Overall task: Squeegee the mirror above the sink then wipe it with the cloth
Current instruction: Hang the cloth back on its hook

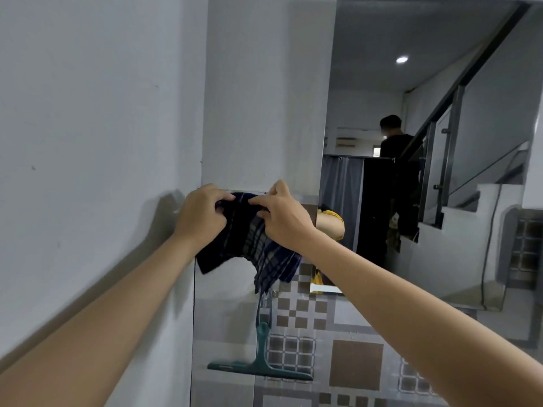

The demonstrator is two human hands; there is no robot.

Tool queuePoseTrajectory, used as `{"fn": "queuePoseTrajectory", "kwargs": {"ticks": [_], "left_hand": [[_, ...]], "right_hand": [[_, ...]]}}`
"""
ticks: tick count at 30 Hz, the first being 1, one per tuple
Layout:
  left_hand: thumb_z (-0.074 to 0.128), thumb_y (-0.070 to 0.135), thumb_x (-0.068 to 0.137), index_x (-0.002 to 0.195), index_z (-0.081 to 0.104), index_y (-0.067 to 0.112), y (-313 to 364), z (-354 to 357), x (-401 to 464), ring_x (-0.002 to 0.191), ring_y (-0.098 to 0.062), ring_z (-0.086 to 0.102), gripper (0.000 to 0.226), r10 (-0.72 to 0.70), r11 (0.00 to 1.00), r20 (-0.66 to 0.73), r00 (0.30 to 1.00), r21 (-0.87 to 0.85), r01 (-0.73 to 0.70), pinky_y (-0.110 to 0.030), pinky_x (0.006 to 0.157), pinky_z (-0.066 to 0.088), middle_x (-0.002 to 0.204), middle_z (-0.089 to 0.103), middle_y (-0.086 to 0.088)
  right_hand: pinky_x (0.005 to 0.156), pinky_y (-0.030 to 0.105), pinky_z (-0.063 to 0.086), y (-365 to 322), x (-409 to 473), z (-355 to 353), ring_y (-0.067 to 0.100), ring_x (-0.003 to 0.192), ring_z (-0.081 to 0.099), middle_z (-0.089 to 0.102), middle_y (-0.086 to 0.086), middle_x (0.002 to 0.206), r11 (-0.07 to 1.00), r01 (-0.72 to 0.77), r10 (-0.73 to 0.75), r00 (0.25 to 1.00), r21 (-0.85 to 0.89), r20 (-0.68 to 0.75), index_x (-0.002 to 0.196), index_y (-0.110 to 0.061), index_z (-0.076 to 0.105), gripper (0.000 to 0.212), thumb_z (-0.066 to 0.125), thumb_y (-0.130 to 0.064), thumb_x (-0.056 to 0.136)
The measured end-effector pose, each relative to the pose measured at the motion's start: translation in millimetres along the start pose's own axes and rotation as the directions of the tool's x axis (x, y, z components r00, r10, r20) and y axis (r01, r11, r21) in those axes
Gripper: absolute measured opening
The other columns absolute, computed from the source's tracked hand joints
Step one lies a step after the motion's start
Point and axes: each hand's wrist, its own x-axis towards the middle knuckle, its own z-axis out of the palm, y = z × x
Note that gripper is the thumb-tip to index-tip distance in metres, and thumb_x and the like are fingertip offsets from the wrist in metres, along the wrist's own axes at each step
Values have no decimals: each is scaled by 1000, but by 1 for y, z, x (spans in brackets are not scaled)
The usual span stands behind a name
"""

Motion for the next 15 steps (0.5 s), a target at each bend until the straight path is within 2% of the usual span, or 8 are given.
{"fn": "queuePoseTrajectory", "kwargs": {"ticks": [3, 7, 9, 11, 12, 13, 15], "left_hand": [[50, -12, 76, 108, 67, 1, -8, 1, 20, 96, -31, 59, 39, 20, 998, 2, 1000, 61, -20, -33, 82, 46, 104, 64, -18], [54, -4, 82, 108, 67, 4, -17, 13, 37, 97, -28, 58, 30, -65, 997, 57, 996, 56, 62, -36, 82, 49, 107, 61, -14], [57, -2, 83, 108, 67, 6, -22, 22, 34, 91, -20, 58, 28, -120, 993, 62, 991, 23, 119, -26, 77, 49, 107, 62, -10], [55, -8, 83, 107, 68, 5, -23, 29, 26, 79, -5, 55, 30, -175, 981, 39, 984, -82, 178, -5, 67, 42, 103, 64, -2], [54, -9, 84, 106, 69, 5, -23, 33, 22, 76, -2, 54, 29, -196, 971, 14, 981, -138, 196, -1, 64, 40, 97, 63, 2], [55, -6, 85, 103, 70, 4, -22, 35, 19, 76, -4, 55, 25, -215, 962, -5, 977, -173, 211, -2, 63, 39, 91, 62, 4], [57, 2, 88, 99, 70, 3, -19, 40, 12, 79, -12, 56, 17, -265, 948, -34, 964, -190, 254, -15, 69, 41, 86, 62, 2]], "right_hand": [[60, 34, 43, -7, 26, 0, 28, 77, 51, 38, 12, 114, 998, -20, 21, 1000, -63, 22, 129, -17, 56, 33, 50, -14, 97], [66, 37, 49, -5, 48, 13, 29, 83, 55, 37, 11, 119, 990, -131, 134, 989, -53, 59, 126, -17, 57, 35, 58, -33, 94], [67, 37, 50, 1, 47, 25, 30, 83, 59, 40, 11, 120, 988, -150, 152, 986, -32, 64, 125, -19, 58, 36, 58, -36, 93], [71, 38, 52, 4, 40, 36, 32, 87, 61, 44, 11, 121, 980, -193, 191, 981, 51, 47, 125, -19, 59, 36, 56, -37, 94], [74, 39, 53, 5, 37, 42, 32, 90, 61, 46, 10, 120, 969, -221, 218, 975, 114, 34, 124, -17, 58, 36, 55, -37, 94], [77, 40, 53, 6, 35, 48, 30, 92, 61, 51, 9, 119, 949, -252, 252, 967, 187, 27, 122, -15, 59, 36, 55, -37, 94], [76, 38, 53, 4, 31, 58, 23, 90, 62, 62, 6, 107, 880, -322, 326, 944, 348, 50, 116, -10, 60, 35, 56, -36, 94]]}}
